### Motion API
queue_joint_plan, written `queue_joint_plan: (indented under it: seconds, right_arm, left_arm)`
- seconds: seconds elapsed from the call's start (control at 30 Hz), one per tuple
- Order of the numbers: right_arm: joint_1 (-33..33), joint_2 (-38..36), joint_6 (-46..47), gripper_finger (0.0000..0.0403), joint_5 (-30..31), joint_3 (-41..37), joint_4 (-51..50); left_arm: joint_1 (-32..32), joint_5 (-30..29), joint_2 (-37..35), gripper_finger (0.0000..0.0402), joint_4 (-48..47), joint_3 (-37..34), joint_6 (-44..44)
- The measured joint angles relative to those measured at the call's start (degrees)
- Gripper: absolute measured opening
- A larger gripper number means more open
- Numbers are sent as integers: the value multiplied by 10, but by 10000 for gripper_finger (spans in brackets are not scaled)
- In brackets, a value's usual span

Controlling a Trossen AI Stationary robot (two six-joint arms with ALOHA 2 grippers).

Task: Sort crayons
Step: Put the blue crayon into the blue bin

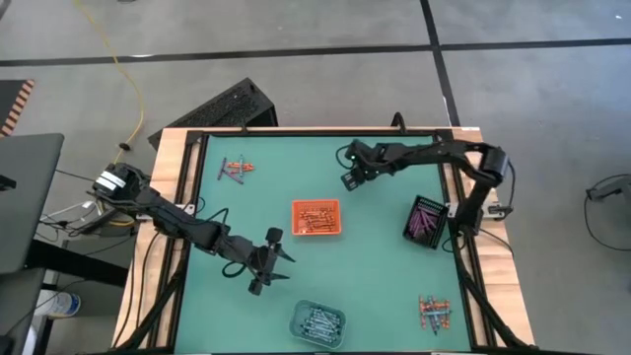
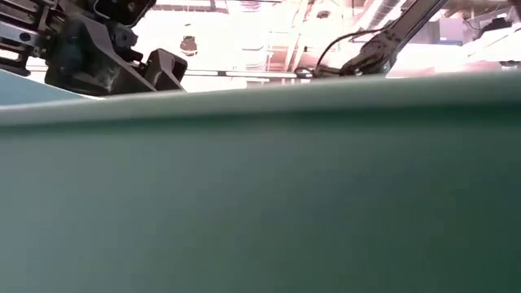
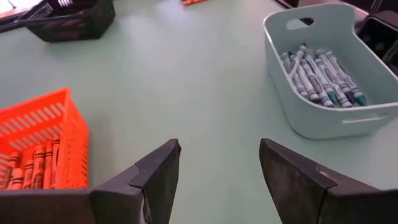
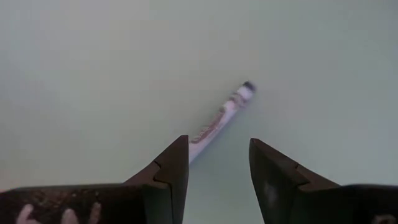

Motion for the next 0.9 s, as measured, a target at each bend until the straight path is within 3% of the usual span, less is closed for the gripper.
queue_joint_plan:
  seconds: [0.43, 0.77, 0.9]
  right_arm:
    - [9, 72, -49, 148, 4, 56, -33]
    - [32, 72, -104, 17, 25, 56, -66]
    - [36, 72, -116, 8, 25, 56, -68]
  left_arm:
    - [-3, 3, 0, 210, -2, 0, 11]
    - [-3, 3, 0, 210, -2, 0, 1]
    - [-3, 2, 0, 210, -2, 0, -6]
